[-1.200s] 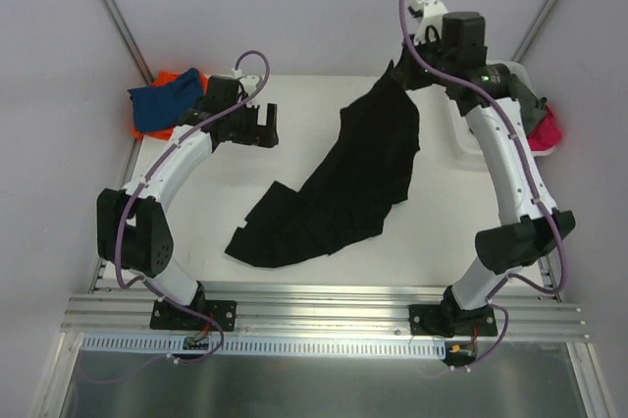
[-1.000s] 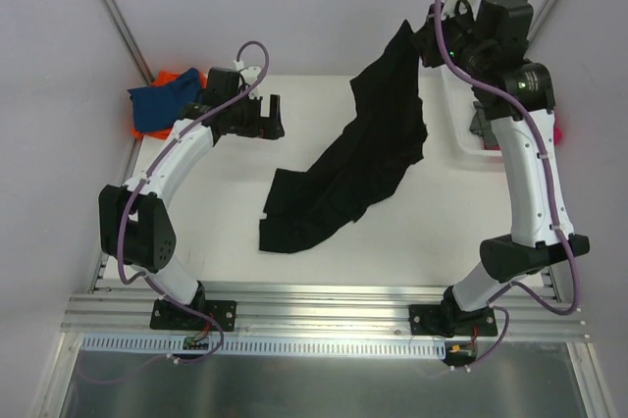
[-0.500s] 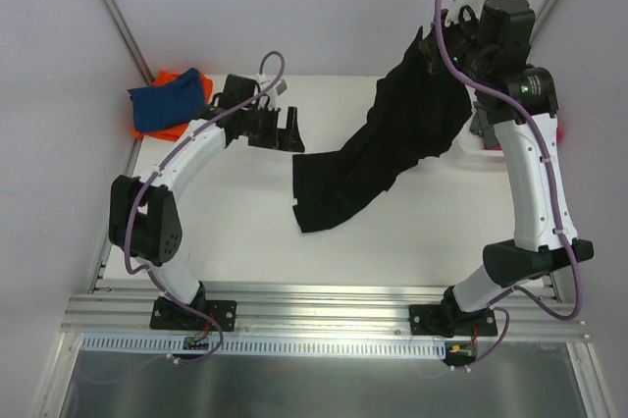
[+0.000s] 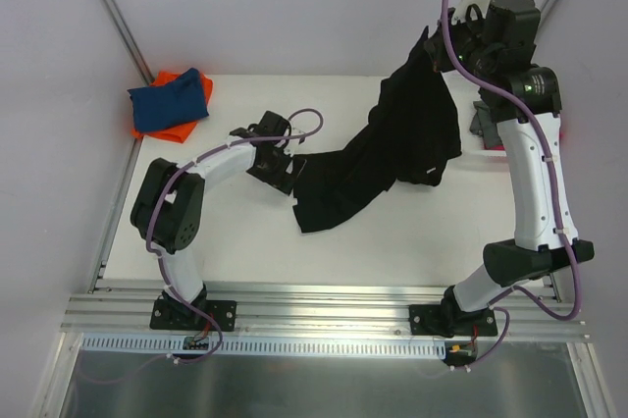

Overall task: Fold and stack the t-shirts
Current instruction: Flatten the tshirt out

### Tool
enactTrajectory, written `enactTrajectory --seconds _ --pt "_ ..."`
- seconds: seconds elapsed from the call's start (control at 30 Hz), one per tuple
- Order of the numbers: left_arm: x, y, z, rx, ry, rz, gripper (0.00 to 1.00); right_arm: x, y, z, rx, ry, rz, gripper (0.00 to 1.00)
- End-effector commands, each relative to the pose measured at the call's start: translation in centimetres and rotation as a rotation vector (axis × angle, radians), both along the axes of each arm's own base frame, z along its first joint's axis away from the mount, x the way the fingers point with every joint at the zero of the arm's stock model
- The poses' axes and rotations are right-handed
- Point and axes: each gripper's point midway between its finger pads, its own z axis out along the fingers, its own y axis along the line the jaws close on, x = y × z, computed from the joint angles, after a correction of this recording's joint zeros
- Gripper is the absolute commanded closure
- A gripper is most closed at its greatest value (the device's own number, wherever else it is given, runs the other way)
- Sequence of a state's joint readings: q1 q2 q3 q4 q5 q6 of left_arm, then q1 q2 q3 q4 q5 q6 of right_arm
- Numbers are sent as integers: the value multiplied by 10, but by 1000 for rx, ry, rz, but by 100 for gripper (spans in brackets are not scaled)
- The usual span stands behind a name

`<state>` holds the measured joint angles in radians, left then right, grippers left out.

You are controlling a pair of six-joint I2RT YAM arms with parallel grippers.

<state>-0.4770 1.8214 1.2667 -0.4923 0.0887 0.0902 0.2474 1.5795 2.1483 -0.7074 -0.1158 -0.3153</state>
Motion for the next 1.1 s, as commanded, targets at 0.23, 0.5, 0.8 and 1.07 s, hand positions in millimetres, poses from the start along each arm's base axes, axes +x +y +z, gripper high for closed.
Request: enactTrajectory --seconds 0.23,0.5,0.8,1.07 --pt "-2 -31 19 -165 100 10 23 6 -3 21 51 -60 -15 99" --pt "-22 -46 7 -235 235 38 33 11 -8 17 46 -53 -31 99" --pt "-22 -55 -1 -257 282 48 42 14 -11 14 60 -39 -41 99" --pt "-21 -57 -5 -259 294 54 46 15 -13 13 62 -37 -46 100"
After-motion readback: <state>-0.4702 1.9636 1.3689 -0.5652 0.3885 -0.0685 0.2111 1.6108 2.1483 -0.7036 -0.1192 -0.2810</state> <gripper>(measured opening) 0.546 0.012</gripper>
